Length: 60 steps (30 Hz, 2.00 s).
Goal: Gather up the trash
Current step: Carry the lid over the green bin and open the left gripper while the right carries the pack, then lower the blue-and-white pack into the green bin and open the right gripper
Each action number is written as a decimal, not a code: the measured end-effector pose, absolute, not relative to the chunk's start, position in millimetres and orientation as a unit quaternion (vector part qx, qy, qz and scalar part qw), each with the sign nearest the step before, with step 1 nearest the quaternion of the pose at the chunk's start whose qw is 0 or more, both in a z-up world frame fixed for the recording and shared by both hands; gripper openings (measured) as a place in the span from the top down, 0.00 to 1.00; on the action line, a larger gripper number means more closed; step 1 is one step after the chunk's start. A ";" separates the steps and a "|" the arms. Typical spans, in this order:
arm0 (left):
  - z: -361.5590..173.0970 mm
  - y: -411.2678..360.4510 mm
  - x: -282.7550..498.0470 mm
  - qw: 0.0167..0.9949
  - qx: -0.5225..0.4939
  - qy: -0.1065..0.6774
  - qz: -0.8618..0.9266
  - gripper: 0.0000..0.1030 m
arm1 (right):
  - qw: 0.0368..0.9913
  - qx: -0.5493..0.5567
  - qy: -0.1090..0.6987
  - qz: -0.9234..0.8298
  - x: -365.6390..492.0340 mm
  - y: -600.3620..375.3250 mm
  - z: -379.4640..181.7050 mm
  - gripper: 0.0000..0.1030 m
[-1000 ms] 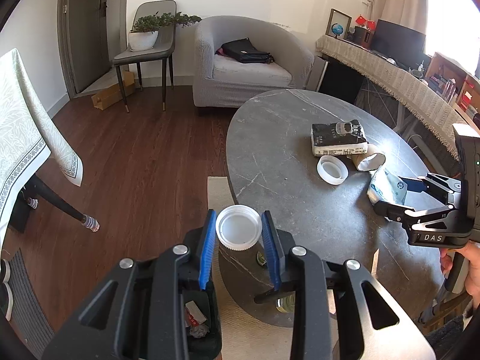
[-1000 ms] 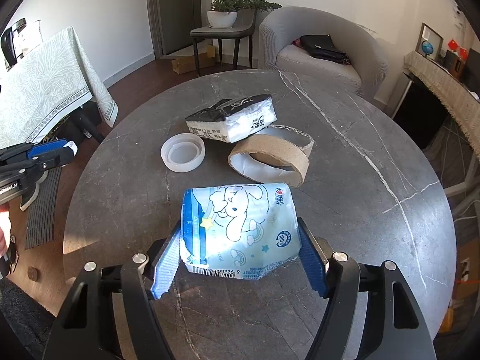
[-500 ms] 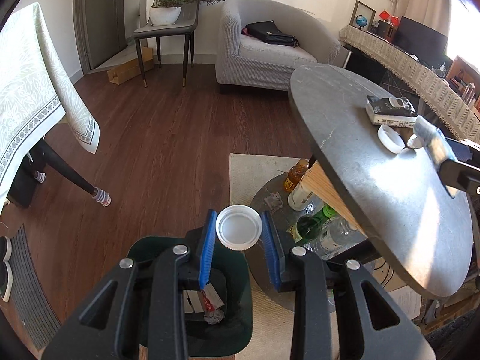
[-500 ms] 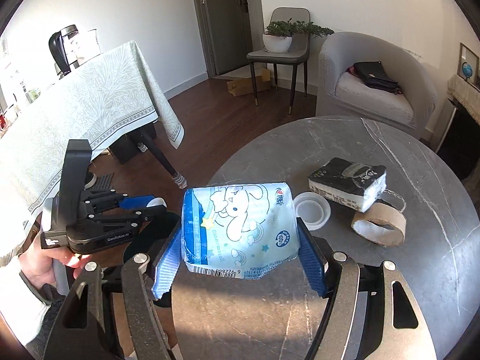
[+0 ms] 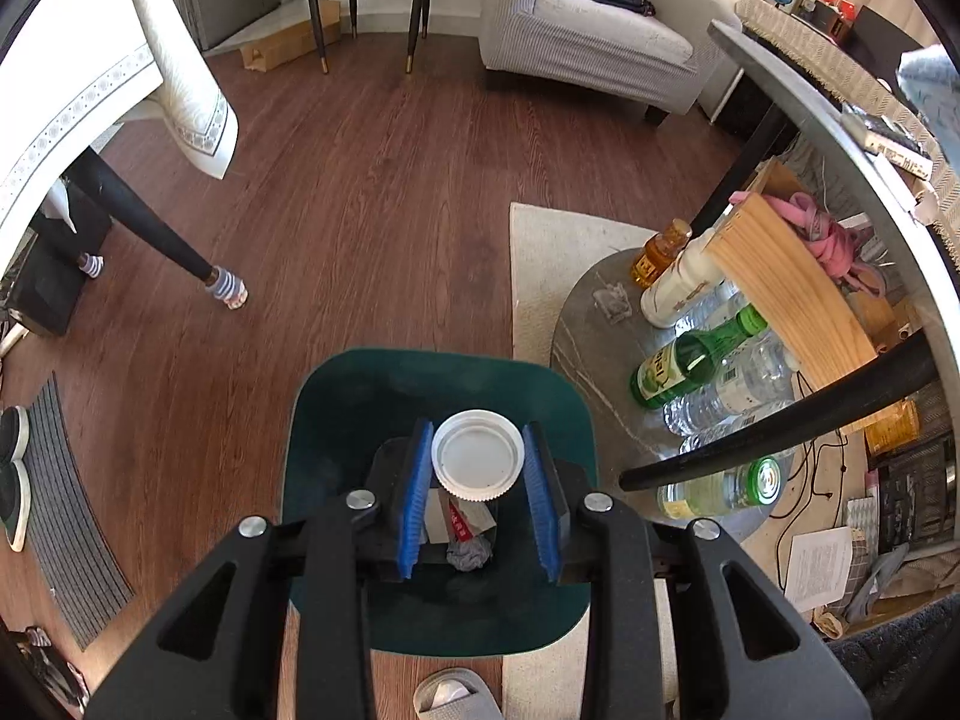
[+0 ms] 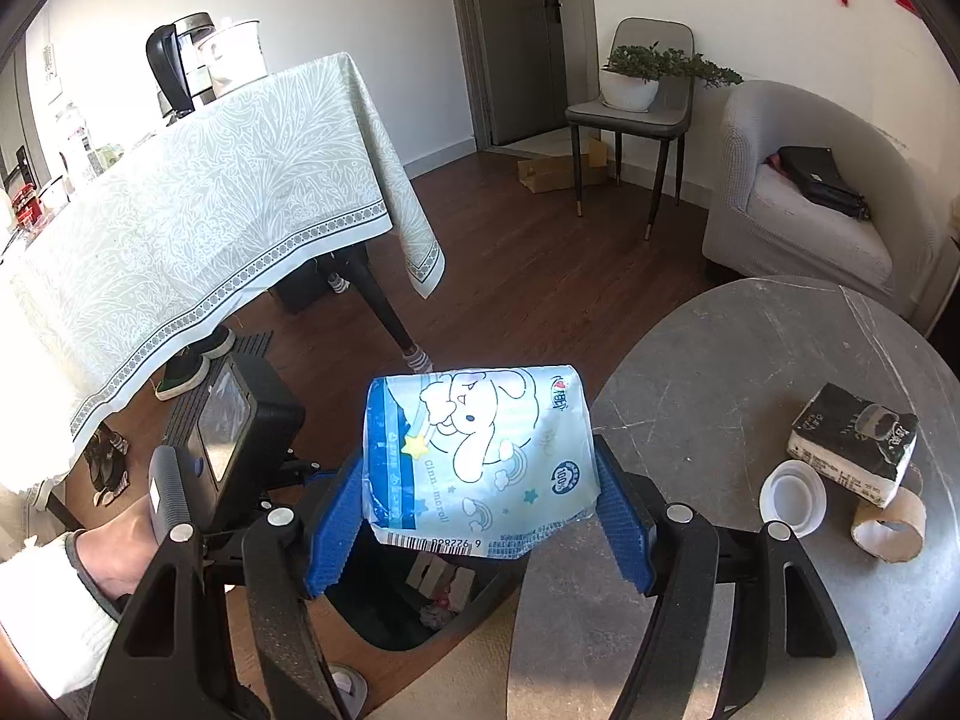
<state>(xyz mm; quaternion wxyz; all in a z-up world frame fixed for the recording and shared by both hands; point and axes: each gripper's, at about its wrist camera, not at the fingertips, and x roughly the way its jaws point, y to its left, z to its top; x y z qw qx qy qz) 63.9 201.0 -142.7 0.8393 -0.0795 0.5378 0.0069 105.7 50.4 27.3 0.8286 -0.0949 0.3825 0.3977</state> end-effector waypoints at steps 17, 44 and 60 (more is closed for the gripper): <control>-157.6 231.3 42.2 0.823 -0.089 0.560 0.012 0.56 | 0.802 -0.124 0.401 0.425 94.2 115.0 0.7 0.31; -85.9 292.6 15.1 0.882 -0.158 0.438 0.070 0.69 | 0.730 -0.193 0.501 0.423 81.4 175.9 -123.3 0.31; -39.9 270.5 19.3 0.912 -0.154 0.378 0.037 0.72 | 0.689 -0.236 0.547 0.412 68.6 175.8 -189.5 0.19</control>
